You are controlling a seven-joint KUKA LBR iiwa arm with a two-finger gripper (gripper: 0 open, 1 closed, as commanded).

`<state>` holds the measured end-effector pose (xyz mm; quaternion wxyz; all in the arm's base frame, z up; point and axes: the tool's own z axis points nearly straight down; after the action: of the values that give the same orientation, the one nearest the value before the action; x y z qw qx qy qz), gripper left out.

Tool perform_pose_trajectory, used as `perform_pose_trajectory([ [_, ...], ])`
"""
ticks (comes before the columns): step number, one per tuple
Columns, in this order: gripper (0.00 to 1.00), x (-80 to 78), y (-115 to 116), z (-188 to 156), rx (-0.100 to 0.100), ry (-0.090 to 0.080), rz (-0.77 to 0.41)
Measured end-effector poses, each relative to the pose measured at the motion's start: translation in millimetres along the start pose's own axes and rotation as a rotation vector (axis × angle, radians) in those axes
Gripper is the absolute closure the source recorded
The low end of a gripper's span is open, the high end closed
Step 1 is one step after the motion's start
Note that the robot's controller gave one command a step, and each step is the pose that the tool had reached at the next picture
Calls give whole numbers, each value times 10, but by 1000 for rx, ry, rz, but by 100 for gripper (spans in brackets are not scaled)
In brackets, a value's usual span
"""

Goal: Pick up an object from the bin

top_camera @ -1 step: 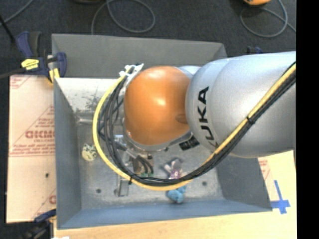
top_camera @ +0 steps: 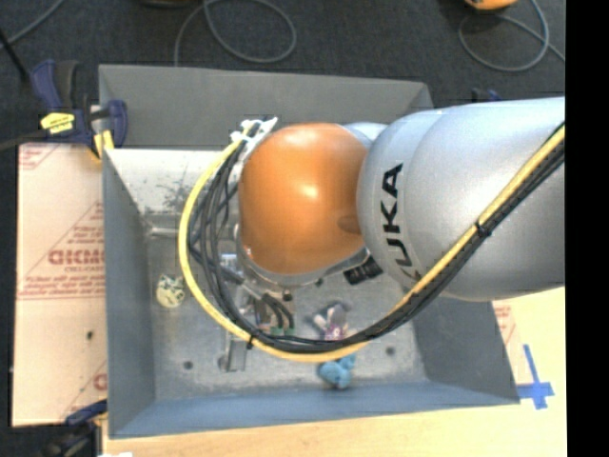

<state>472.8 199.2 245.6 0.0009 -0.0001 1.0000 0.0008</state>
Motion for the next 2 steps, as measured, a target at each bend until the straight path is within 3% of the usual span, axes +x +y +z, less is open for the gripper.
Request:
perform_pose_trajectory([
  [1,0,-461,93,762,0,-4,-67],
  [2,0,-942,180,1590,-4,-8,47],
])
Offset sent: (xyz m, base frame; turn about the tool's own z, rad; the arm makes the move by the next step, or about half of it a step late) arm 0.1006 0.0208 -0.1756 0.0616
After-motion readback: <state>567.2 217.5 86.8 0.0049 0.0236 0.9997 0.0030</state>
